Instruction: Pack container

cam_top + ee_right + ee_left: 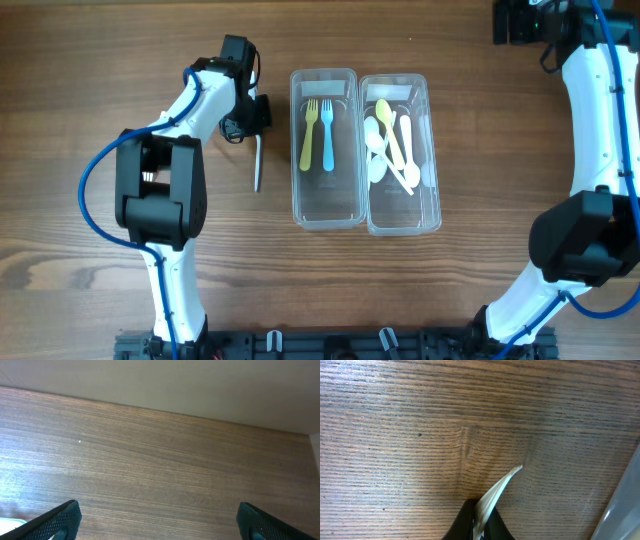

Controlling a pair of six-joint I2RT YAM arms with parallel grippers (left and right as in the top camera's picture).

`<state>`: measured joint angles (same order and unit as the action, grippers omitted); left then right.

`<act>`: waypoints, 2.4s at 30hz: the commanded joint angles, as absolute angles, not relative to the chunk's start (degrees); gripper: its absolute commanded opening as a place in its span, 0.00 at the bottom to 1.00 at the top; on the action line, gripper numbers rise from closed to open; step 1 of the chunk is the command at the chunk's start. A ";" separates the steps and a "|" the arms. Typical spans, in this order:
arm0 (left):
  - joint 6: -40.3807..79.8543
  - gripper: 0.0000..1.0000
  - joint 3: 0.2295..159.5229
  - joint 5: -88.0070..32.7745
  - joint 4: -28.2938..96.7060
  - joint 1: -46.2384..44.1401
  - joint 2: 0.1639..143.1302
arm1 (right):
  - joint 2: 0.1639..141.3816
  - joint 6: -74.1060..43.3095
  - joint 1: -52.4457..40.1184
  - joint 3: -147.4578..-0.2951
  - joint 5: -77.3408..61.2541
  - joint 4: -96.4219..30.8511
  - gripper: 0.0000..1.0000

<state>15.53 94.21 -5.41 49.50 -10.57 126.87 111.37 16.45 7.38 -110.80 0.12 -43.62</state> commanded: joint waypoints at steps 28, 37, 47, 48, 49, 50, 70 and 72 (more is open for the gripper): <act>19.94 0.10 113.34 -22.90 55.42 -20.38 118.78 | 111.44 16.95 6.98 -110.56 0.86 -43.53 1.00; 19.92 0.46 113.30 -22.85 58.02 -21.47 121.58 | 111.44 16.93 6.98 -110.56 0.86 -43.53 1.00; 17.10 0.51 113.73 -20.32 56.82 -20.32 121.14 | 111.44 16.93 6.98 -110.56 0.86 -43.51 1.00; 16.67 0.51 114.13 -18.90 56.86 -19.66 120.95 | 111.44 16.93 6.98 -110.54 0.86 -43.51 1.00; 16.69 0.51 114.50 -17.21 56.97 -18.83 120.42 | 111.44 16.93 6.98 -110.56 0.84 -43.53 1.00; 16.67 0.51 114.78 -15.55 57.10 -17.82 119.77 | 111.44 16.93 6.98 -110.56 0.86 -43.53 1.00; 9.17 0.50 102.63 2.46 69.60 -0.12 114.19 | 111.44 16.93 6.98 -110.56 0.86 -43.53 1.00; 9.17 0.50 98.30 2.57 66.92 0.23 114.19 | 111.44 16.93 6.98 -110.56 0.86 -43.51 1.00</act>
